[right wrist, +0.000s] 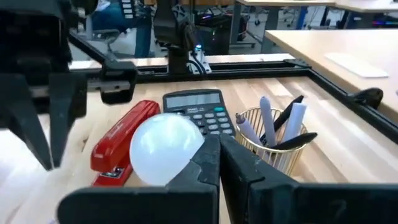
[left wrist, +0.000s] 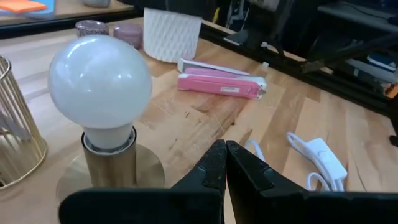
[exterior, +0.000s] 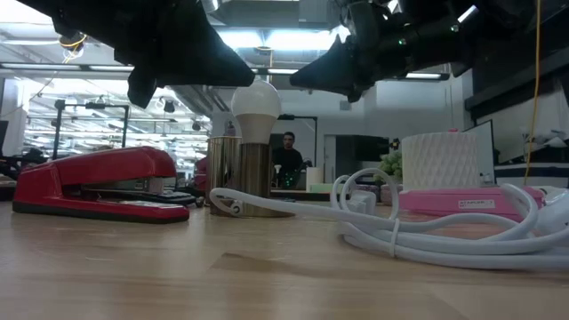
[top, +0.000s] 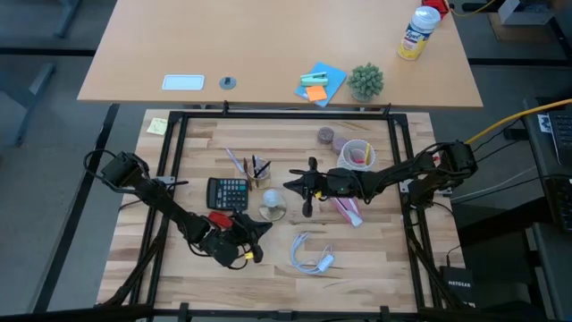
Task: Screw lightbulb
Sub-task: Insert the white lightbulb into the gold lamp
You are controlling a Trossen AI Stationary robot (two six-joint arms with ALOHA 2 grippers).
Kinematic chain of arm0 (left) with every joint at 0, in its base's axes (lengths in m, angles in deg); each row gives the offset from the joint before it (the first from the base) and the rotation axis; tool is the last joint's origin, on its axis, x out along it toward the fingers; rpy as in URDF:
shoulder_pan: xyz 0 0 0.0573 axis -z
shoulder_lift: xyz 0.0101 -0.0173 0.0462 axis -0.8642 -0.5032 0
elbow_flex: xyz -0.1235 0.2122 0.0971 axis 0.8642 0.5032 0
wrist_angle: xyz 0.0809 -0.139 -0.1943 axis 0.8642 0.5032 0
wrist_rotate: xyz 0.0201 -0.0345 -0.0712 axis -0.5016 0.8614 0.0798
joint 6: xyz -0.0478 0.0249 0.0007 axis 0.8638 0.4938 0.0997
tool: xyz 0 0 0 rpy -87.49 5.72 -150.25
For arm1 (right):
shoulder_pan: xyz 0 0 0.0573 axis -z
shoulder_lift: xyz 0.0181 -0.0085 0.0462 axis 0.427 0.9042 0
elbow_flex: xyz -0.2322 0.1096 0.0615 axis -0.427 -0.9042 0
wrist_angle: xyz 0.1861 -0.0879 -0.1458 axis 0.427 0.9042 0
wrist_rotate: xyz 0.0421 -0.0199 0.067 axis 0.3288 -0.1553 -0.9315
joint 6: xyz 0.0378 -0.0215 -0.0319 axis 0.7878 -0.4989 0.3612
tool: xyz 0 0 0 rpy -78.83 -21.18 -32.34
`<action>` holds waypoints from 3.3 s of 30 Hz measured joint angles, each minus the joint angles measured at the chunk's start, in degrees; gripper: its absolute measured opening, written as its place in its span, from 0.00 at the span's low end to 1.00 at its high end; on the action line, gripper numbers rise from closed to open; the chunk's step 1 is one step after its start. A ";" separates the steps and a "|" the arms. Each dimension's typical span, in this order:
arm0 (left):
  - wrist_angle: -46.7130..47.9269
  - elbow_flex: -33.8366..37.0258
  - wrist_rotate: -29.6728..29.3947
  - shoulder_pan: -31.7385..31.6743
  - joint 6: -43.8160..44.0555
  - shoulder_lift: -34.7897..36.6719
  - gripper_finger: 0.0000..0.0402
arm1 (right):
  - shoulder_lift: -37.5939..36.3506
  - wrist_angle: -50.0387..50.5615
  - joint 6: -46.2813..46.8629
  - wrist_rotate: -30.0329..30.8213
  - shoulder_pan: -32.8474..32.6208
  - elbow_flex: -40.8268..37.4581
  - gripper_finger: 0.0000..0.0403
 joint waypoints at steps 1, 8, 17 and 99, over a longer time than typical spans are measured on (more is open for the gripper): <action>-0.59 0.00 0.01 -0.17 -1.05 0.00 0.01 | 0.38 0.06 -0.34 0.01 0.00 0.00 0.02; -1.32 0.00 -0.02 -2.14 -2.27 0.00 0.01 | 3.73 -3.80 -0.37 -0.45 0.00 -0.02 0.02; -0.19 0.00 -0.95 -3.40 -4.34 0.00 0.01 | 4.50 -5.77 -0.38 -0.92 0.00 -0.02 0.02; -0.32 0.00 -1.07 -3.67 -3.79 0.09 0.01 | 4.79 -1.87 -3.35 -0.52 0.00 -0.02 0.02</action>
